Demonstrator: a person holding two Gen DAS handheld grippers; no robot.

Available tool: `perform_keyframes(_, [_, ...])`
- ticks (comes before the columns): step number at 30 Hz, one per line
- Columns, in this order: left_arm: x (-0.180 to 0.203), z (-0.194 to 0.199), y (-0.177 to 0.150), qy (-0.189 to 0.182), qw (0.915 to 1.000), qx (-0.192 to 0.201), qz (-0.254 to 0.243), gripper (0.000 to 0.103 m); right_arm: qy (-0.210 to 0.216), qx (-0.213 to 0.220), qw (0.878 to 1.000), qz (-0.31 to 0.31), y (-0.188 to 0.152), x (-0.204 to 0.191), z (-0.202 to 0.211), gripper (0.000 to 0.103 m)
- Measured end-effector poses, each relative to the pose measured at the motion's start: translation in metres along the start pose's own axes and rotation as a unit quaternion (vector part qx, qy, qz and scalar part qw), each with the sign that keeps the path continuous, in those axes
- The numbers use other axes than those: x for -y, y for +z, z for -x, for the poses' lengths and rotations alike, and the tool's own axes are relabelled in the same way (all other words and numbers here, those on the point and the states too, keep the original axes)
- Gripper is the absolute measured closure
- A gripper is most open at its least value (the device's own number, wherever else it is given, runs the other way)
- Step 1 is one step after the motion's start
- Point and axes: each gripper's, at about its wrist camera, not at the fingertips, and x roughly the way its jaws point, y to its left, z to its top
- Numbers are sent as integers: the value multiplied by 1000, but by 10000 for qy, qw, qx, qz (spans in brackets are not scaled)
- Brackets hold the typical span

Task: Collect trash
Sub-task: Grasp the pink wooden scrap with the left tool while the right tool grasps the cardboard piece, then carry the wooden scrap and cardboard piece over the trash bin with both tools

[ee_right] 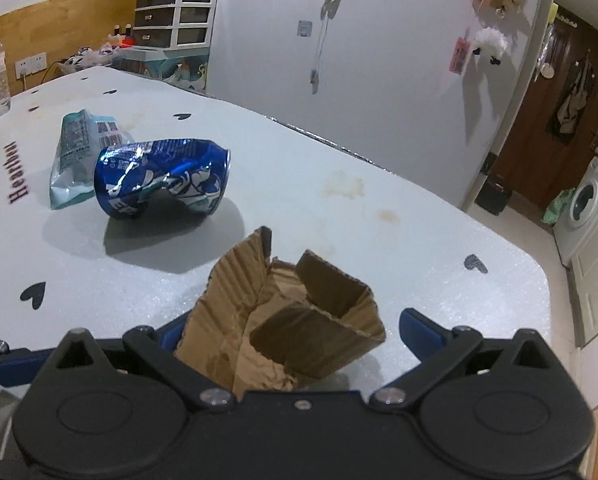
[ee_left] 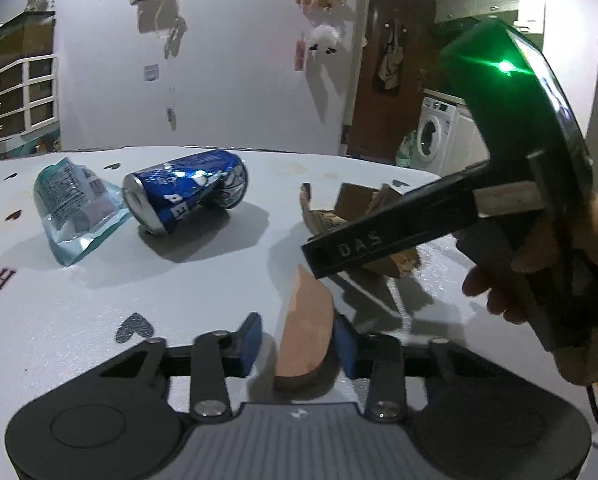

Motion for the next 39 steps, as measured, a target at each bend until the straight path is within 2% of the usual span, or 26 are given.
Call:
perform_keyframes(1, [0, 0, 0, -30, 10000, 1, 5, 76, -20, 24, 10000, -19, 0, 0, 1, 15])
perform_keyframes(2, [-1, 0, 0, -40, 10000, 4, 34, 76, 17, 28, 10000, -61, -1, 1, 3, 25])
perform_keyframes(5, [-5, 0, 0, -120, 9998, 18, 151, 76, 91, 60, 9998, -179, -4, 5, 12, 33])
perform_keyframes(11, [-4, 2, -1, -87, 9999, 33, 139, 77, 123, 133, 9998, -111, -26, 4, 41, 37])
perform_keyframes(19, [0, 11, -6, 32, 9997, 38, 249, 77, 145, 230, 9991, -327, -58, 1, 84, 38])
perform_keyframes(25, [9, 39, -16, 83, 9991, 86, 405, 77, 204, 312, 9983, -457, -76, -4, 115, 38])
perform_keyframes(39, [30, 105, -38, 313, 9988, 121, 367, 77, 15, 529, 9958, -744, -118, -7, 187, 38])
